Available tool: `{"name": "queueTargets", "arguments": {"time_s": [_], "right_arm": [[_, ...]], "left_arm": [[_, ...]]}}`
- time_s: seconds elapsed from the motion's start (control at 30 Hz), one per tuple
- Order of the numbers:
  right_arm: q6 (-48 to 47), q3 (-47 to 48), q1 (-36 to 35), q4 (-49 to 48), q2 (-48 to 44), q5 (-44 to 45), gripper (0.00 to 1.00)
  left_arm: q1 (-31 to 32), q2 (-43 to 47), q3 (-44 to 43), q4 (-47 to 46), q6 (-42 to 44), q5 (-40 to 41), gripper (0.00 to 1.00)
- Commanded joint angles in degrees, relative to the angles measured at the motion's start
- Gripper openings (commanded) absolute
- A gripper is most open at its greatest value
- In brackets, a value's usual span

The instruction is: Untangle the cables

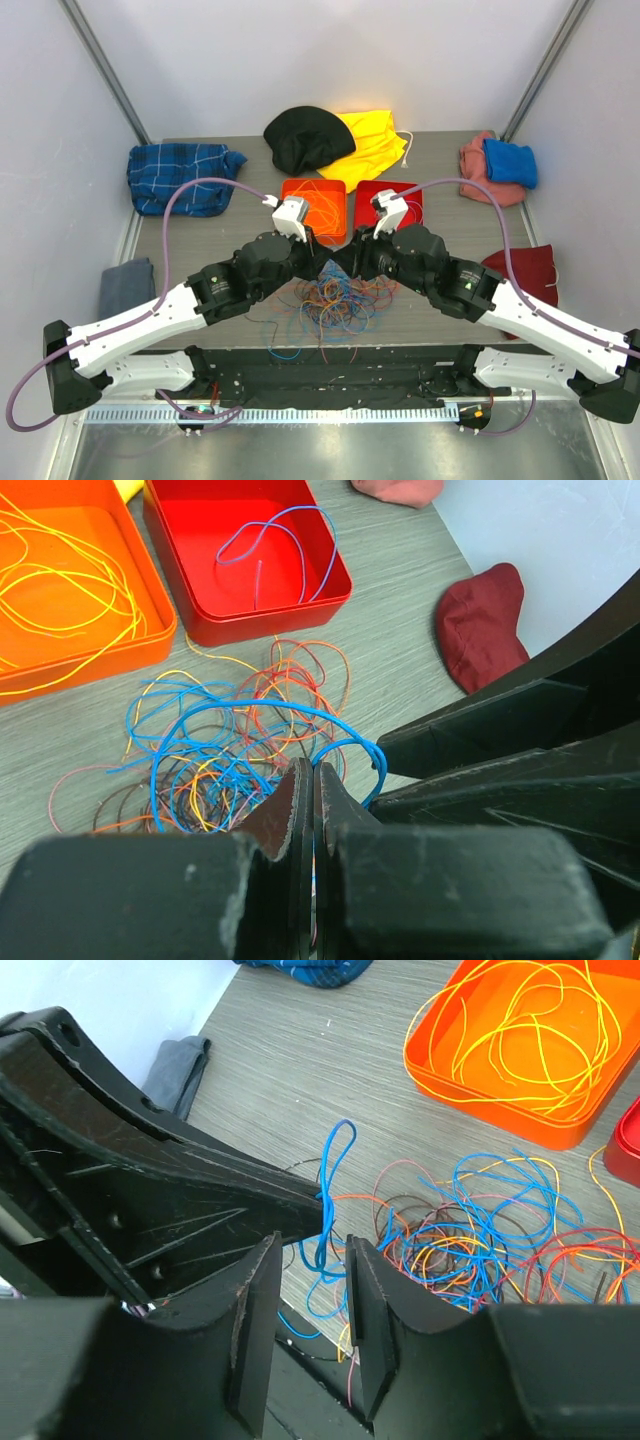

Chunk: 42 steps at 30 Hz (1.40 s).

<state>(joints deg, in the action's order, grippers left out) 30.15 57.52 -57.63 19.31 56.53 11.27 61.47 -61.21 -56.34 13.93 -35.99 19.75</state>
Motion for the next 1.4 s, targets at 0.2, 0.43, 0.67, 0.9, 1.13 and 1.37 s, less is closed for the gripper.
{"name": "queueTargets", "arguments": {"time_s": [0.2,0.43,0.67,0.9,1.13,1.37], "right_arm": [[-0.44,0.23,0.15,-2.00,-0.20,1.48,0.21],[-0.27,0.14,0.15,-2.00,-1.51,3.14,0.06],[-1.06,0.58,0.23,-0.50,-3.80,5.87,0.01],[-2.11,1.54,0.15,1.25,-5.73,8.68,0.01],[-3.17,2.25,0.15,2.92,-7.23,11.84,0.01],[-2.82,2.16,0.23,3.37,-7.14,12.55,0.03]], "left_arm": [[0.05,1.44,-1.58,-2.68,-0.14,-0.50,0.00],[0.05,2.06,-0.97,-2.68,0.13,0.20,0.00],[0.05,3.02,0.17,-1.37,0.04,2.84,0.00],[-0.04,4.43,1.05,0.39,0.22,5.30,0.00],[-0.04,6.10,1.76,1.88,0.48,7.23,0.00],[-0.04,6.54,1.93,1.89,0.48,6.80,0.00]]}}
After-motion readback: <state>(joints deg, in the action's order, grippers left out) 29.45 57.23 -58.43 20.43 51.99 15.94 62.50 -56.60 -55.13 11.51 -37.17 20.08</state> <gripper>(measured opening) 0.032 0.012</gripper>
